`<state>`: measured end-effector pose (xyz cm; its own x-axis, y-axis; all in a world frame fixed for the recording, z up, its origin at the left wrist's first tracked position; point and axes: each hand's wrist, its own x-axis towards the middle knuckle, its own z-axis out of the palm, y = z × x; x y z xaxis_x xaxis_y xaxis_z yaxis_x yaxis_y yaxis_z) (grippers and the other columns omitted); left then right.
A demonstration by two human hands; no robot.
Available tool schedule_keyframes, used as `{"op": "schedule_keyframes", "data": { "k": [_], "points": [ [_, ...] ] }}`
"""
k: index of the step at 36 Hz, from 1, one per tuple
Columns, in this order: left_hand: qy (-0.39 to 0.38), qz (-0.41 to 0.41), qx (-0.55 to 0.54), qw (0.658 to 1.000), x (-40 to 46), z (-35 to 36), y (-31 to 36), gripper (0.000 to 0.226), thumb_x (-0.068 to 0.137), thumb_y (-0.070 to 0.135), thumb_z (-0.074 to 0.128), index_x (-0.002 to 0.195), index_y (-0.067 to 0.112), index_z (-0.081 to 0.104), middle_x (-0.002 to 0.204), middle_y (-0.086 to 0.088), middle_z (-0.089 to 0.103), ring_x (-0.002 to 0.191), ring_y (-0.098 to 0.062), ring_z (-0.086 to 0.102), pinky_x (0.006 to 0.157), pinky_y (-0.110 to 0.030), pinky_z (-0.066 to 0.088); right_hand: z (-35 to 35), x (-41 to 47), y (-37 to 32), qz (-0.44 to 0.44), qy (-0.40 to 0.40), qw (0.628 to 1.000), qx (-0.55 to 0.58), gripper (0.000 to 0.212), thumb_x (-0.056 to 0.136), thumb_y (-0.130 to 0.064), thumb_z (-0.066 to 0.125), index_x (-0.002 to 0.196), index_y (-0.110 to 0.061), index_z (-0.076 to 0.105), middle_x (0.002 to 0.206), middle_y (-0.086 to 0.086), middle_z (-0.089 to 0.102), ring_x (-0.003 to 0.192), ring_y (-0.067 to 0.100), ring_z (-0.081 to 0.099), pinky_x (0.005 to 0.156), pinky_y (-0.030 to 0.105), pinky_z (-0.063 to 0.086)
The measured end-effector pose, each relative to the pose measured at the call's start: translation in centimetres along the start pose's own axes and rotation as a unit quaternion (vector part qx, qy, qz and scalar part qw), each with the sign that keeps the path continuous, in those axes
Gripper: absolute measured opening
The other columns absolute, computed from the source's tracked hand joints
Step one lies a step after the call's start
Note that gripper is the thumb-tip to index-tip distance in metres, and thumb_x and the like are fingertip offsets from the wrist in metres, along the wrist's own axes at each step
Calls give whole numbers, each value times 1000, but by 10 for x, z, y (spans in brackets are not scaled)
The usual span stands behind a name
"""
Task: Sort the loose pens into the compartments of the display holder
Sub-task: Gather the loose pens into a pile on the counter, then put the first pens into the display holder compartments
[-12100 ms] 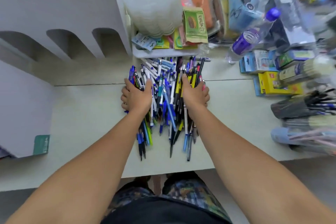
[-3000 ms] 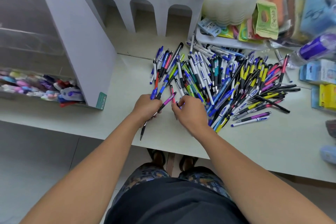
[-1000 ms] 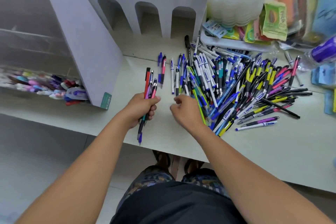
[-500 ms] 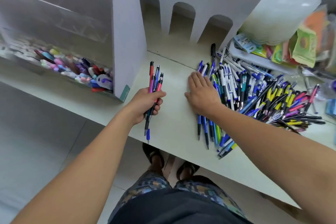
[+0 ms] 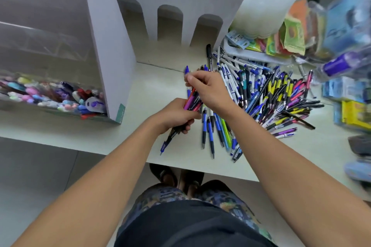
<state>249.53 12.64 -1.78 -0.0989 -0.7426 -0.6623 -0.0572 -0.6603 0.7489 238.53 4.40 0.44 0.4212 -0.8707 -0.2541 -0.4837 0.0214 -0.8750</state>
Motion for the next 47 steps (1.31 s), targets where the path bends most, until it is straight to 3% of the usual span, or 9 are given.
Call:
{"op": "schedule_keyframes", "data": {
  "k": [5, 9, 15, 22, 30, 34, 36, 40, 47],
  "points": [
    [29, 16, -26, 999, -7, 13, 4, 13, 92, 8, 67, 86, 11, 55, 56, -4, 53, 47, -19, 50, 50, -29, 47, -10, -8, -8, 23, -18, 997, 66, 30, 104, -25, 55, 119, -7, 73, 116, 8, 74, 111, 20, 68, 98, 36, 53],
    [127, 45, -175, 975, -19, 21, 17, 11, 95, 14, 65, 90, 15, 56, 53, 2, 45, 44, -14, 41, 45, -24, 41, -16, -27, -14, 8, 35, 990, 135, 45, 109, -43, 38, 151, -27, 46, 155, -5, 47, 141, 5, 41, 112, 18, 34],
    [232, 112, -488, 834, -53, 17, 30, 21, 98, 18, 65, 89, 19, 46, 55, 3, 44, 45, -11, 44, 47, -22, 45, 14, -90, 5, 208, 55, 870, 444, 63, 105, -62, 27, 136, -20, 61, 135, 2, 66, 127, 19, 60, 110, 39, 42],
    [326, 171, -522, 770, -107, 21, 2, 16, 97, 16, 66, 85, 16, 54, 65, -2, 54, 57, -15, 56, 59, -29, 54, 64, -125, -27, 292, -30, 790, 538, 68, 101, -66, 35, 127, -12, 66, 115, 8, 76, 112, 28, 70, 86, 37, 55],
    [407, 194, -431, 782, -170, 5, -40, 26, 97, 20, 67, 75, 14, 54, 56, 0, 48, 49, -16, 46, 54, -29, 45, 103, -153, -63, 158, -18, 933, 322, 60, 107, -56, 27, 108, -16, 71, 111, 3, 74, 108, 18, 68, 104, 40, 47],
    [391, 143, -293, 861, -204, -26, -65, 27, 94, 20, 71, 75, 14, 53, 57, -1, 48, 47, -17, 41, 45, -27, 40, 95, -149, -73, 21, -39, 983, 175, 29, 105, -36, 51, 102, -17, 73, 97, 2, 75, 96, 20, 70, 90, 37, 55],
    [339, 116, -233, 904, -219, -41, -78, 26, 93, 21, 72, 77, 13, 54, 59, -3, 50, 46, -17, 41, 46, -28, 38, 98, -145, -86, -32, -111, 987, 111, 17, 100, -32, 62, 108, -21, 72, 100, -2, 74, 97, 18, 69, 88, 36, 55],
    [242, 106, -168, 950, -246, -71, -95, 18, 93, 22, 73, 89, 10, 62, 62, -3, 55, 47, -14, 44, 43, -25, 40, 133, -143, -120, -125, -185, 972, 78, 41, 99, -33, 64, 138, -40, 53, 133, -12, 60, 116, 3, 62, 96, 27, 53],
    [145, 109, -160, 970, -289, -134, -121, 17, 94, 16, 72, 103, 6, 61, 60, -2, 52, 50, -17, 49, 47, -29, 44, 212, -154, -161, -130, -201, 970, 43, 34, 106, -17, 52, 139, -19, 63, 123, -6, 71, 118, 6, 64, 104, 25, 50]
  ]
}}
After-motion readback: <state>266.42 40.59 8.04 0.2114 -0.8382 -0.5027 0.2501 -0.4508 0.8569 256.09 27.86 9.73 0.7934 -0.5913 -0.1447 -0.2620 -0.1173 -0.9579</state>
